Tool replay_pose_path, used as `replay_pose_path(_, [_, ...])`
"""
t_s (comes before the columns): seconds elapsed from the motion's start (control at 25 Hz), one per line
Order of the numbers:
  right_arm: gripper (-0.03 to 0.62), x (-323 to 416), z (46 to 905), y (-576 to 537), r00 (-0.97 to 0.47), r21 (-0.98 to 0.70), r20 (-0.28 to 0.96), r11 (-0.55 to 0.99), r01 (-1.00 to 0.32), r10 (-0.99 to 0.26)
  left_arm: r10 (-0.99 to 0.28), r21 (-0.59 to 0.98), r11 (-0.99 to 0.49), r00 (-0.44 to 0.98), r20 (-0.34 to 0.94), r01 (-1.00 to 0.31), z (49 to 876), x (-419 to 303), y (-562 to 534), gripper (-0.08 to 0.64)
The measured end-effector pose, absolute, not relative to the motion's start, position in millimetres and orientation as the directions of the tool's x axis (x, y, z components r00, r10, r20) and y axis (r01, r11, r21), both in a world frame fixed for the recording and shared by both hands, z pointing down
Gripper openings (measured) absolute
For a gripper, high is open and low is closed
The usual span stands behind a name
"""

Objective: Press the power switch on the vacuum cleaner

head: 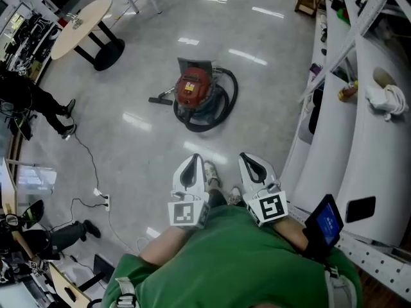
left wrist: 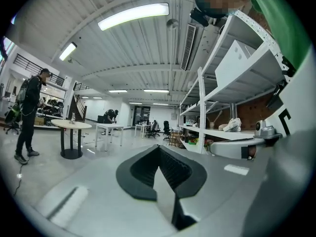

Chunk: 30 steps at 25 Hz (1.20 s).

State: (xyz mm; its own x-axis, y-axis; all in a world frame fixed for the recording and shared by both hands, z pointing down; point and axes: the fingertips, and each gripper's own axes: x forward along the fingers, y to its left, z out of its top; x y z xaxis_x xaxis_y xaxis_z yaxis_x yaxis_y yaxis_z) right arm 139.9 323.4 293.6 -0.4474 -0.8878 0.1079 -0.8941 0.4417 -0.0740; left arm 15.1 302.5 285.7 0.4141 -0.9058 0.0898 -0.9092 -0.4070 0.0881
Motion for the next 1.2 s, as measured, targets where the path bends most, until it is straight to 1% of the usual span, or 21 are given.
replay_pose_path(0.28, [0.003, 143, 296, 266, -0.387, -0.053, 0.125, 0.384, -0.922, -0.913, -0.887, 0.103, -0.441, 0.45, 0.102, -0.892, 293, 15, 230, 0.006])
replay_pose_path(0.72, [0.003, 102, 285, 152, -0.366, -0.012, 0.11, 0.367, -0.93, -0.924, -0.883, 0.072, -0.457, 0.462, 0.085, -0.886, 292, -29, 119, 0.006])
replay_pose_path(0.96, [0.003, 83, 284, 114, -0.355, 0.003, 0.117, 0.358, -0.934, -0.927, -0.884, 0.082, -0.455, 0.461, 0.084, -0.887, 293, -54, 83, 0.006])
replay_pose_path(1.2, [0.003, 89, 293, 85, -0.363, 0.006, 0.139, 0.367, -0.93, -0.921, -0.887, 0.092, -0.439, 0.447, 0.114, -0.894, 306, -52, 56, 0.006])
